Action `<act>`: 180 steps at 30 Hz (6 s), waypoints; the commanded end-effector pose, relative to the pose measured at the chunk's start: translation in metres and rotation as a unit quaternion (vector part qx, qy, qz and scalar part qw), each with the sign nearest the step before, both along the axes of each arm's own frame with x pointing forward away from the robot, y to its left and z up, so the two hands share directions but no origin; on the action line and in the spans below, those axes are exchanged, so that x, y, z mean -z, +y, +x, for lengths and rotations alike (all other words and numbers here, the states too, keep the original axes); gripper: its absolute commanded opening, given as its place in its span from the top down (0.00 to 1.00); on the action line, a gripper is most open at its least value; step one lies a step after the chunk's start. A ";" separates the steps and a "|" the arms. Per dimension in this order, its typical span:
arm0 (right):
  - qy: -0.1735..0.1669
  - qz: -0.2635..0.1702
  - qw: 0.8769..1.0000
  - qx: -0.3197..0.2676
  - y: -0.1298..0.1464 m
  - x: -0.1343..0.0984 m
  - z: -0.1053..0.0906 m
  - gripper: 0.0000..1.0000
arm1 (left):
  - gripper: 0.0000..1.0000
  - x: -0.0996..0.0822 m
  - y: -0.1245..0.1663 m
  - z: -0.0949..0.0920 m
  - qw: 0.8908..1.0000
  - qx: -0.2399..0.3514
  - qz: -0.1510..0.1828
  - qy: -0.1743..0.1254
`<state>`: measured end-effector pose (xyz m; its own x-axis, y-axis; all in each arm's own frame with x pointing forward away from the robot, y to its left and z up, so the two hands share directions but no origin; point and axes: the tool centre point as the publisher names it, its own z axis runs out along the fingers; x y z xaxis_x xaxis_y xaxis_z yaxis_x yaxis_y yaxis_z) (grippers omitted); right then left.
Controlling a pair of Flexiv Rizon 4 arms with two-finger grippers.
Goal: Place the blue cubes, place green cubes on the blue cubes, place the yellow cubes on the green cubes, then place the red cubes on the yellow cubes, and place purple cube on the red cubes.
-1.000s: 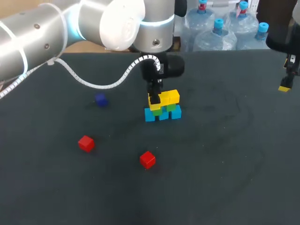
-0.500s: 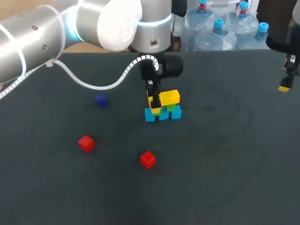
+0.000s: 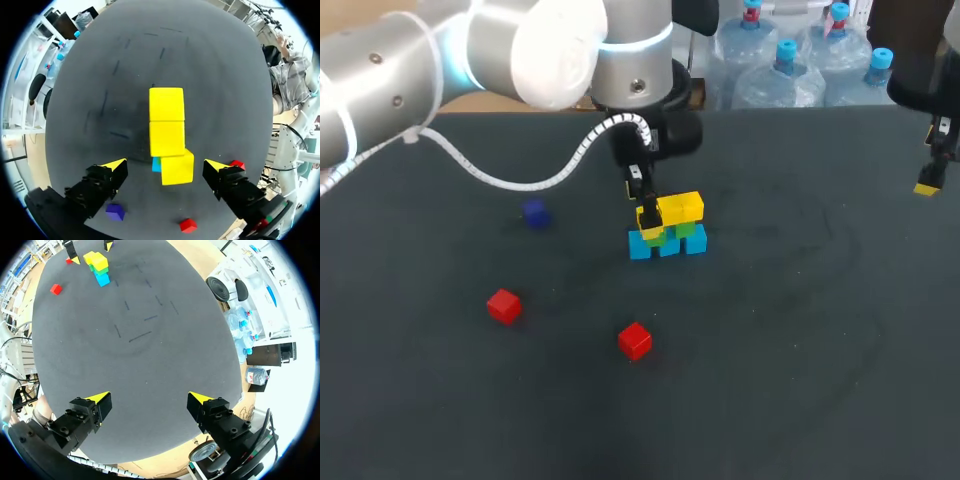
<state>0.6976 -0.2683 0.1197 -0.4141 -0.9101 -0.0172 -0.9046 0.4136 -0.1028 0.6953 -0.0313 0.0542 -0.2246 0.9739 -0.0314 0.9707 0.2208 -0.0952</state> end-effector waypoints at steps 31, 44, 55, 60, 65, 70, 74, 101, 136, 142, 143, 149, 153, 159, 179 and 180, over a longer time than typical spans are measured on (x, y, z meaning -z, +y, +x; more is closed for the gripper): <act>0.000 0.001 1.000 -0.001 0.000 0.001 0.001 0.00 | 0.00 -0.034 0.037 -0.022 0.997 -0.053 0.031 -0.055; 0.000 0.001 1.000 -0.001 0.000 0.001 0.001 0.00 | 0.00 -0.060 0.103 -0.070 0.975 -0.188 0.108 -0.057; 0.000 0.001 1.000 -0.001 0.000 0.001 0.001 0.00 | 0.00 -0.040 0.120 -0.111 0.961 -0.246 0.121 -0.035; 0.000 0.001 1.000 -0.001 0.000 0.001 0.001 0.00 | 0.00 -0.041 0.120 -0.111 0.964 -0.240 0.110 -0.047; 0.000 0.001 1.000 -0.001 0.000 0.001 0.001 0.00 | 0.00 -0.041 0.120 -0.111 0.964 -0.240 0.110 -0.047; 0.000 0.001 1.000 -0.001 0.000 0.001 0.001 0.00 | 0.00 -0.049 0.118 -0.093 0.965 -0.237 0.095 -0.063; 0.000 0.001 1.000 -0.001 0.000 0.001 0.001 0.00 | 0.00 -0.048 0.140 -0.094 0.954 -0.281 0.087 -0.061; 0.000 0.001 1.000 -0.001 0.000 0.001 0.001 0.00 | 0.00 0.027 0.161 -0.130 0.947 -0.311 0.078 0.016; 0.000 0.001 1.000 -0.001 0.000 0.001 0.001 0.00 | 0.00 0.044 0.168 -0.144 0.939 -0.337 0.064 0.027; 0.000 0.001 1.000 -0.001 0.000 0.001 0.001 0.00 | 0.00 0.046 0.169 -0.144 0.939 -0.336 0.063 0.028; 0.000 0.001 1.000 -0.001 0.000 0.001 0.001 0.00 | 0.00 0.047 0.169 -0.143 0.940 -0.335 0.063 0.028; 0.000 0.001 1.000 -0.001 0.000 0.001 0.001 0.00 | 0.05 0.049 0.166 -0.138 0.942 -0.327 0.063 0.029; 0.000 0.001 1.000 -0.001 0.000 0.001 0.001 0.00 | 0.07 0.046 0.166 -0.136 0.944 -0.324 0.066 0.023; 0.000 0.001 1.000 -0.001 0.000 0.001 0.001 0.00 | 0.51 0.046 0.167 -0.137 0.943 -0.325 0.069 0.022; 0.000 0.001 1.000 -0.001 0.000 0.001 0.001 0.00 | 0.00 0.049 0.158 -0.138 0.940 -0.333 0.074 0.027; 0.000 0.001 1.000 -0.001 0.000 0.001 0.001 0.00 | 0.00 0.050 0.158 -0.138 0.939 -0.334 0.075 0.025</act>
<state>0.6976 -0.2683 0.1197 -0.4141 -0.9101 -0.0172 -0.9046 0.4136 -0.1029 0.5553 0.1298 0.0051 -0.7850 0.6089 0.1144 0.6060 0.7930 -0.0627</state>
